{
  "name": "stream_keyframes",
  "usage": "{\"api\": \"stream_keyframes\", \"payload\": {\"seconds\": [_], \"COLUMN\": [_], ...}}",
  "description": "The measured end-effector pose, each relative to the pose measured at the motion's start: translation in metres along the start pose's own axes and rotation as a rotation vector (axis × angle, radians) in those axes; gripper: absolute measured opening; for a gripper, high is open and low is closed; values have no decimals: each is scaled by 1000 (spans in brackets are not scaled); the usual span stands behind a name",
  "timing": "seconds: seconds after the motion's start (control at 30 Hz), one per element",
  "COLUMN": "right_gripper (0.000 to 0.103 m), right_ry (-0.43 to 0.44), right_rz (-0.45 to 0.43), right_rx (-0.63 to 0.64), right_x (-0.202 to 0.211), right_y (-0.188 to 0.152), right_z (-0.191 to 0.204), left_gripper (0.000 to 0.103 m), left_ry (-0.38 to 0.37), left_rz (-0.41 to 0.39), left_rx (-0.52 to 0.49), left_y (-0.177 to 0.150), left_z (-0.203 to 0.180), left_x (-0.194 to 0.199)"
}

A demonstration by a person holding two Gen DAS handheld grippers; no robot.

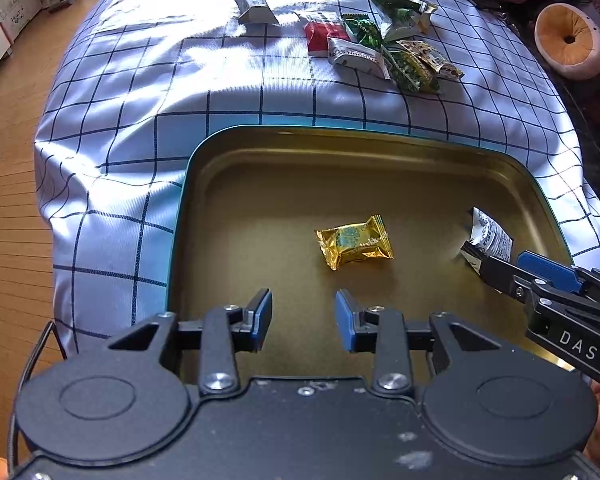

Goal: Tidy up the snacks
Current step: 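Open the left tool to drop the gold candy while the right drops the white packet, then move both tools back toward the snack pile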

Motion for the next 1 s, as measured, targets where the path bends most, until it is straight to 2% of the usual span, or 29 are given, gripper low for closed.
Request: {"api": "stream_keyframes", "payload": {"seconds": [0.3, 0.63, 0.83, 1.0], "right_gripper": [54, 54, 54, 54], "right_ry": [3, 7, -7, -22], "right_rz": [14, 15, -15, -75], "right_rx": [-4, 6, 9, 10], "right_x": [-3, -5, 2, 9], "right_y": [1, 5, 19, 41], "right_z": [-2, -3, -6, -10], "left_gripper": [35, 36, 38, 40], "left_ry": [6, 26, 38, 51], "left_rz": [-1, -59, -107, -142], "left_rx": [10, -3, 24, 62], "left_y": [3, 10, 21, 33], "left_z": [3, 5, 14, 26], "left_x": [-3, 1, 4, 6]}}
Point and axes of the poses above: each gripper's, at about its wrist camera, not at the fingertips, and x roughly against the way its jaws point, z to its left, y to its top, the point moved 4 cm from there along -x, roughly the way its jaws point, and after that the axes turned 13 degrees about z, right-handed, at the moved point
